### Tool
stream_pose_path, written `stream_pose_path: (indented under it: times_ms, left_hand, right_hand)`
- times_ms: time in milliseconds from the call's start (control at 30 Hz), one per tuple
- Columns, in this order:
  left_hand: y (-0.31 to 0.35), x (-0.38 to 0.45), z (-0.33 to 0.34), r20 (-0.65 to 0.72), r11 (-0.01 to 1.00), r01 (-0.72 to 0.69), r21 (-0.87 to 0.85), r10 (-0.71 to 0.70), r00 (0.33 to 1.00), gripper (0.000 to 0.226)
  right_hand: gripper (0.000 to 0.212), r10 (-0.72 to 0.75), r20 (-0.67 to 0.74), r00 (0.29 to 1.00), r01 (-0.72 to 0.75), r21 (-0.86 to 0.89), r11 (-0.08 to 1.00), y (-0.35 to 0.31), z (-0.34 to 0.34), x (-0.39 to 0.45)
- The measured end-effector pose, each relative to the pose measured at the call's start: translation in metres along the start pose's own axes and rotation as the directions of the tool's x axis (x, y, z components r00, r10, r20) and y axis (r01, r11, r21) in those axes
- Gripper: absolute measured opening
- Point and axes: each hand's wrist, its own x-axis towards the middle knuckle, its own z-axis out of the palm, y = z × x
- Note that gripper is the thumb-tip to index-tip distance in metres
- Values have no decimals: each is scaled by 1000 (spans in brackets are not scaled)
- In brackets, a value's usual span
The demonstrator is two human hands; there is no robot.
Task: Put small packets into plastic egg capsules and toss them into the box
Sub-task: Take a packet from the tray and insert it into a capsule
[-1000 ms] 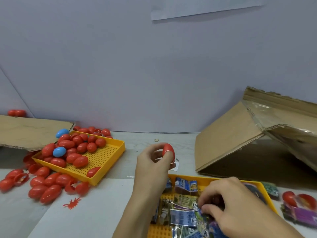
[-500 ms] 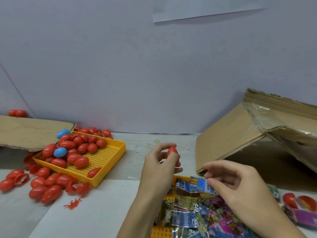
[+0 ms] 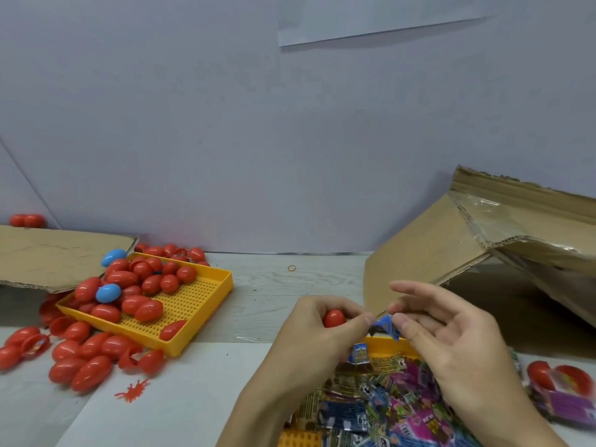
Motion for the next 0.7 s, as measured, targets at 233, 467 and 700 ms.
stream_pose_path:
  times_ms: [233,467,700]
  left_hand:
    - [4,1,2,-18,999,30,-44,-30,999,48]
    - [2,0,2,-34,1000,-16,15,16,999,20]
    - [7,3,6,-276,978,-123,-168,73,958,23]
  right_hand:
    - [42,-3,24,1000,3,1,1000,0,-1,-1]
    - [38,48,63,997,-48,0,999,-1,2,-2]
    - [38,246,168,955,-248,-8,969,-4,6,-2]
